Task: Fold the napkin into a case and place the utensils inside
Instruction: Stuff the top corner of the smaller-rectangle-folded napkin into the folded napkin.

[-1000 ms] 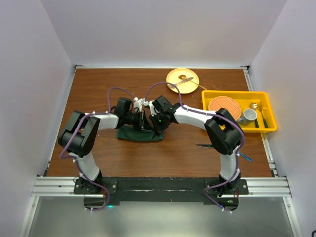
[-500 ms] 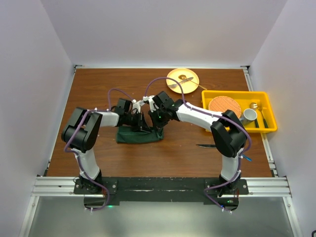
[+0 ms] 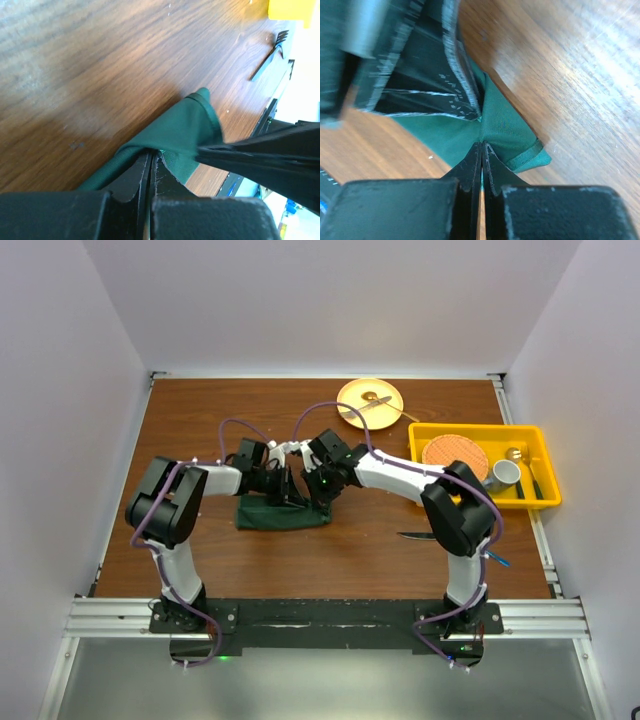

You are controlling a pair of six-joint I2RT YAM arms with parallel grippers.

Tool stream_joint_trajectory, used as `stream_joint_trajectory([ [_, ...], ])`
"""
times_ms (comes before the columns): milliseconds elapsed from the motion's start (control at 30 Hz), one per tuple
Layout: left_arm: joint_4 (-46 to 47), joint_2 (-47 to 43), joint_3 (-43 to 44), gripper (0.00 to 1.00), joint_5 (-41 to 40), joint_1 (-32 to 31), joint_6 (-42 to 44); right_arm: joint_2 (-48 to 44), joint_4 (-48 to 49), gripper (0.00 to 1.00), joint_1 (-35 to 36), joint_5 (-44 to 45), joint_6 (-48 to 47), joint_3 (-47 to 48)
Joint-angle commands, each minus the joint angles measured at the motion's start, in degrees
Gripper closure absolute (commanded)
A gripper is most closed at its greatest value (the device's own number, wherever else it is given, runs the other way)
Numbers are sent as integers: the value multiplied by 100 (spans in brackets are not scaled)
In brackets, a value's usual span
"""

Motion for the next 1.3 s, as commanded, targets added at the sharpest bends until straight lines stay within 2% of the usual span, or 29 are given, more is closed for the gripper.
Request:
stream_joint_trajectory([
  [0,513,-277,-45,100,97,24,-235,237,42,100,40,85,-182,-41],
  [133,697,-463,-45,100,290,-2,-481,422,68,100,40,252,-287,55],
  [233,725,-472,-1,100,212,-11,-360,475,86,100,31,278,-296,117],
  [600,250,389,157,100,-377,59,2,-35,-186,100,22,-3,-287,469],
  [767,48,539,298,100,-544,68,63,70,-134,100,40,-126,-120,364],
  [967,188,583,289,100,-387,77,-174,412,-72,100,31,-3,-155,223],
  [1133,391,206,219,100,35,182,-244,782,-248,100,-100,374,-68,319],
  [1167,286,127,210,93,44,313,-236,826,-344,100,-136,436,-68,354],
  [1233,171,-84,201,87,115,463,-174,905,-397,100,-232,480,-41,355],
  [1267,5,-155,175,80,141,646,-139,923,-441,100,-259,489,-41,337],
])
